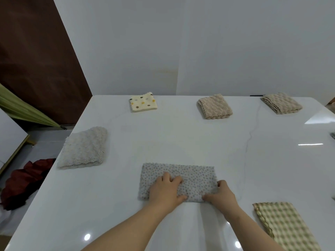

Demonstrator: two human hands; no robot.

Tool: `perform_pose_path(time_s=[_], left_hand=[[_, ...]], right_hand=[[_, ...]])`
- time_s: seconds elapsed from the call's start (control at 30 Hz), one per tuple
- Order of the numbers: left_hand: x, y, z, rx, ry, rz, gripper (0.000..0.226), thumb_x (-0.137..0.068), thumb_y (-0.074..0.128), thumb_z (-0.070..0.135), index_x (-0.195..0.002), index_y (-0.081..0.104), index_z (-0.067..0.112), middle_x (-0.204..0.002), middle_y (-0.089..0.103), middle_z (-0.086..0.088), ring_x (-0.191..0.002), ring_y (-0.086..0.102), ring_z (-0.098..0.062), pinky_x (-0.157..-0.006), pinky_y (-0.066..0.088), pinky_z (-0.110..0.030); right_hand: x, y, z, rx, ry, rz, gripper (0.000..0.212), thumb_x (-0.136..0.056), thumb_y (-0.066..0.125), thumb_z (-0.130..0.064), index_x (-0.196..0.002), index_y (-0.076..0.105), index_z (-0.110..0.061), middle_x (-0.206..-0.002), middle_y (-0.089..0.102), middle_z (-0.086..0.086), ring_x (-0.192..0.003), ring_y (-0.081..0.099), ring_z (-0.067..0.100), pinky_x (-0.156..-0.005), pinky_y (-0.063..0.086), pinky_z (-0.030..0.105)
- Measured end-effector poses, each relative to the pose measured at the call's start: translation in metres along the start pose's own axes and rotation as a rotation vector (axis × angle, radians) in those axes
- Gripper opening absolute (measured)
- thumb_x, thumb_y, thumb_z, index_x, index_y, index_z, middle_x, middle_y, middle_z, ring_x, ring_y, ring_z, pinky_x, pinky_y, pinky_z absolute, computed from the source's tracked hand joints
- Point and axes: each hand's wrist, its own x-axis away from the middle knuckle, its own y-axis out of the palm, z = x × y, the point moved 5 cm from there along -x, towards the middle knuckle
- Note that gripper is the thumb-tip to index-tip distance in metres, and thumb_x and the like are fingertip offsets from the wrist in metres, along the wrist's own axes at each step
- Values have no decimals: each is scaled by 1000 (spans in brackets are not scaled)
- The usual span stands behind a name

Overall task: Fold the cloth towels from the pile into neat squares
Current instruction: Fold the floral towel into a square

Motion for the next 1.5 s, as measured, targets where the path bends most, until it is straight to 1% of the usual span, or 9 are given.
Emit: perform_pose_path(time_s=[0.17, 0.3, 0.4, 0.53, 0.8, 1.03, 1.13, 1.23, 1.5], left_hand=[[-4, 1, -1, 44, -11, -60, 63, -75, 60, 57, -129, 36, 33, -126, 35, -4, -117, 41, -24, -94, 43, -36], [-8, -7, -13, 370, -42, -18, 41, -85, 57, 43, -122, 50, 26, -123, 43, 0, -113, 49, -15, -96, 42, -27], [-7, -20, -32, 561, -116, 125, 10, -91, 52, 22, -98, 59, 22, -100, 55, 3, -88, 56, -11, -84, 45, -25], [0, -14, -61, 980, -365, 88, 11, -94, 46, 10, -95, 54, 18, -76, 56, 3, -58, 54, -12, -51, 44, -20], [9, -25, -72, 1566, -506, -13, 19, -98, 42, 25, -91, 54, 12, -82, 58, -6, -66, 58, -17, -51, 47, -23], [8, -23, -90, 1375, -506, -49, 34, -94, 49, 38, -108, 58, 8, -113, 63, -4, -102, 59, -23, -90, 49, -34], [7, -27, -92, 1077, -435, 34, 29, -91, 58, 15, -119, 53, 11, -113, 56, -3, -101, 51, -17, -88, 42, -28], [5, -30, -92, 1090, -402, 65, 33, -88, 60, 9, -120, 54, 11, -120, 61, -9, -107, 59, -23, -98, 48, -38], [10, -28, -107, 844, -379, 129, 21, -84, 64, 17, -102, 54, 21, -81, 58, 5, -90, 61, -18, -79, 48, -28]], right_hand=[[-4, -3, 2, 37, -12, 40, 18, -79, 61, -5, -85, 45, -8, -74, 47, 0, -69, 46, 16, -51, 34, 22], [-4, -3, -5, -87, -54, 101, 18, -81, 53, -2, -70, 40, -7, -65, 42, 4, -57, 36, 16, -50, 27, 26], [-4, 2, -17, -260, -82, 103, 21, -81, 52, -2, -67, 39, -10, -64, 40, 4, -60, 36, 18, -57, 33, 28], [-1, 13, -41, -384, -142, 84, 14, -83, 53, -4, -73, 43, -8, -72, 43, 6, -71, 41, 20, -69, 38, 35], [22, 65, -91, -333, -327, -122, 15, -82, 59, -5, -72, 53, -14, -68, 54, -3, -66, 49, 14, -66, 41, 29], [33, 102, -90, -157, -326, -369, 3, -81, 65, -17, -79, 64, -18, -66, 59, -9, -61, 52, 4, -58, 40, 16], [32, 96, -88, -202, -329, -296, 9, -84, 62, -15, -75, 62, -18, -62, 56, -10, -59, 49, 6, -56, 39, 15], [27, 85, -83, -222, -313, -178, 13, -84, 60, -12, -72, 60, -17, -63, 55, -8, -57, 48, 7, -54, 37, 16], [17, 75, -68, -120, -269, -113, 11, -84, 57, -10, -77, 59, -18, -73, 59, -5, -65, 52, 9, -56, 40, 17]])
